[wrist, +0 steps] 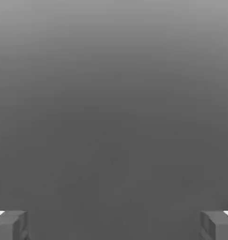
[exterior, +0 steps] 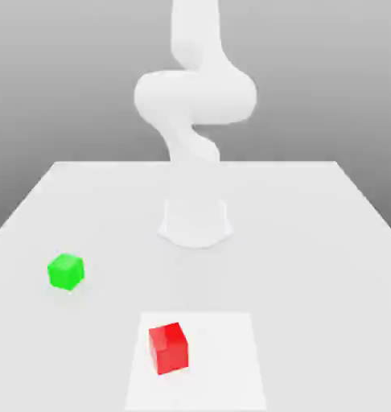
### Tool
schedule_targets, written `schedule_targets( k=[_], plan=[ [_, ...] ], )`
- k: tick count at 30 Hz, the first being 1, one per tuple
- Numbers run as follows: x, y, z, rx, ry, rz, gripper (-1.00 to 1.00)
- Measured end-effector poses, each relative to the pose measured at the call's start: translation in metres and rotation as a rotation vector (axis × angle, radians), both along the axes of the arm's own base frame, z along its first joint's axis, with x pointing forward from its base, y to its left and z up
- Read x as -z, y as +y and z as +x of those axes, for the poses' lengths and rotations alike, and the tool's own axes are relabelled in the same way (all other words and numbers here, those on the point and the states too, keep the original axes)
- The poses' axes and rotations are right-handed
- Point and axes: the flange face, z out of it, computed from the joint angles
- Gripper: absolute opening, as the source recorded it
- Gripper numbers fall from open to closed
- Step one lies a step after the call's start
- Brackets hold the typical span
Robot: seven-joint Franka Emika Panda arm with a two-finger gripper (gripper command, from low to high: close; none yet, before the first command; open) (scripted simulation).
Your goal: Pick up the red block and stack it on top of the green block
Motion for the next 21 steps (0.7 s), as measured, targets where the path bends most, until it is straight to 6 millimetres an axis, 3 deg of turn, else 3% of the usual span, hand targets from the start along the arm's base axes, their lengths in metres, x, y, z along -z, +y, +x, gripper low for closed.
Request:
schedule_targets(
  k=[5,10,15,21],
  plan=[
    [0.108,-0.01,0.053,-0.068,0.172,-0.042,0.0],
    [0.219,-0.019,0.076,-0.138,0.338,-0.075,0.0],
    [0.328,-0.027,0.071,-0.213,0.502,-0.101,0.0],
    [0.444,-0.036,0.035,-0.301,0.688,-0.12,0.0]
  ],
)
